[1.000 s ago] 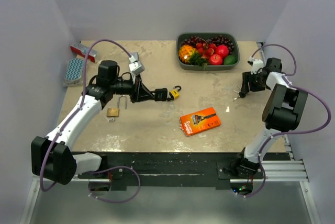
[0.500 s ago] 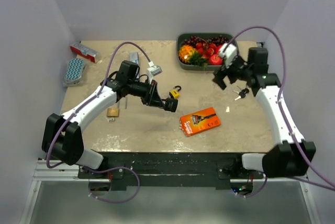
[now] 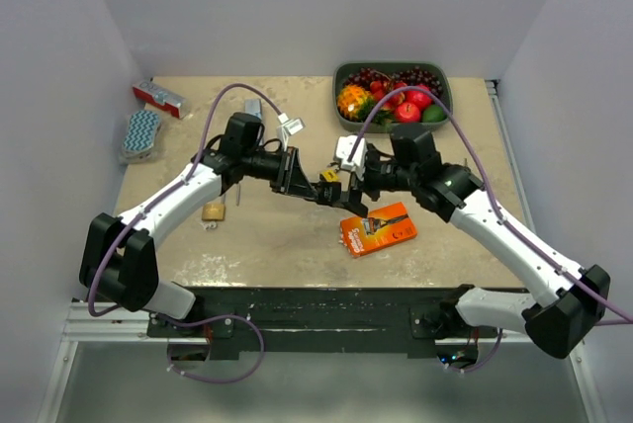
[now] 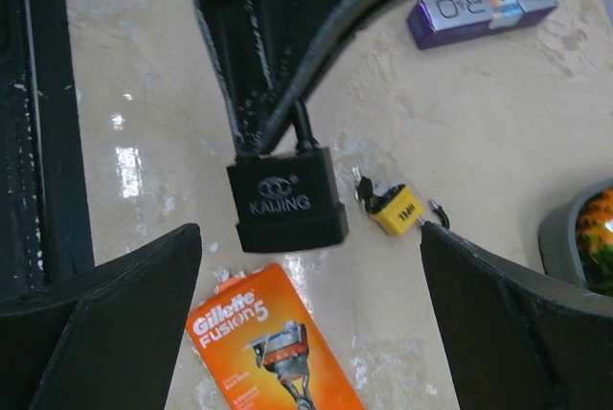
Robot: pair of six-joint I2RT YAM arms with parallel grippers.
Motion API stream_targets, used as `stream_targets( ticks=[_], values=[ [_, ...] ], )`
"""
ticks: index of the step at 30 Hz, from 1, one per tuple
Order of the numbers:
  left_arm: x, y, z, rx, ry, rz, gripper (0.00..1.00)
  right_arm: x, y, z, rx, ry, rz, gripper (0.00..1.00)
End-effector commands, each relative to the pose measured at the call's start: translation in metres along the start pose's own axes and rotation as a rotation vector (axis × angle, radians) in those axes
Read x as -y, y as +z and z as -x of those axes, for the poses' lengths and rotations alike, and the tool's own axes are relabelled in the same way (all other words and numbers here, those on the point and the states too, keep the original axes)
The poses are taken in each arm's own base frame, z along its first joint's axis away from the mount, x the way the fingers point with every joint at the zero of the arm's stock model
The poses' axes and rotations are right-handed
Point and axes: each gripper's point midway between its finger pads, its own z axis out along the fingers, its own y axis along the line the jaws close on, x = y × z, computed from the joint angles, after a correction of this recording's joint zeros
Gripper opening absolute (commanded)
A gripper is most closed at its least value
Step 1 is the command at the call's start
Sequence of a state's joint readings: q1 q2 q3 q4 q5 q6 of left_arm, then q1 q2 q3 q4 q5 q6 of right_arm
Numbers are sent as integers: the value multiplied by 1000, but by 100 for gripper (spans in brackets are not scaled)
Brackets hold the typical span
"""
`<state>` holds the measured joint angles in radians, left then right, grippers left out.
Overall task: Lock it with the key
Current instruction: Place the lock at the center of the board.
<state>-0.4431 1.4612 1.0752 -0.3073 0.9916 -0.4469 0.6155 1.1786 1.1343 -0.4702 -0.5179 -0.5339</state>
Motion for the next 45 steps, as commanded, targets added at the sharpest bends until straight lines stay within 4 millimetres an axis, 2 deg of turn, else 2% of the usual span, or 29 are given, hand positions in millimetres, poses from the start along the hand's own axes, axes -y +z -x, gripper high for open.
stream_targets(
  ticks=[1,6,9,13,19,25,28,29,31,32,35,37,39,40,41,43,44,45],
  values=[
    [30,-4,9,19,35,-96,0,-14,17,16,43,-89,35,99],
    [34,-6,8,25,54,-103,0,-28,31,14,49,-163,69,95],
    [35,-6,6,23,59,-109,0,-23,40,2,19,-187,52,91],
    [36,-7,5,19,58,-118,0,-17,46,-3,0,-210,29,87],
    [38,-6,5,15,60,-134,0,-17,50,-9,-17,-239,28,86],
    [39,-6,5,13,59,-146,0,-20,51,-20,-40,-272,30,77],
    [40,-6,4,10,61,-154,0,-20,50,-19,-33,-281,29,63],
    [41,-6,4,11,66,-160,0,-20,51,-19,-35,-278,29,50],
    [42,-6,3,7,62,-169,1,-20,50,-19,-39,-269,23,35],
    [41,-6,4,8,61,-168,6,-18,49,-17,-36,-262,14,20],
    [42,-7,4,12,68,-166,24,-15,46,-13,-36,-199,-14,0],
    [38,-10,7,28,69,-149,33,-12,42,-12,-33,-140,-37,0],
    [27,-16,12,55,61,-110,50,-4,35,-15,-41,-62,-64,0],
    [19,-28,21,99,67,-78,54,-1,32,-17,-42,-31,-68,0],
    [11,-35,26,126,64,-42,68,15,25,-27,-57,20,-108,0],
    [-6,-59,52,235,132,83,84,30,17,-48,-103,147,-143,0],
    [-10,-67,57,259,153,130,95,51,5,-68,-145,219,-212,0],
    [-19,-78,73,309,229,230,98,61,-1,-79,-169,263,-249,0]
  ],
)
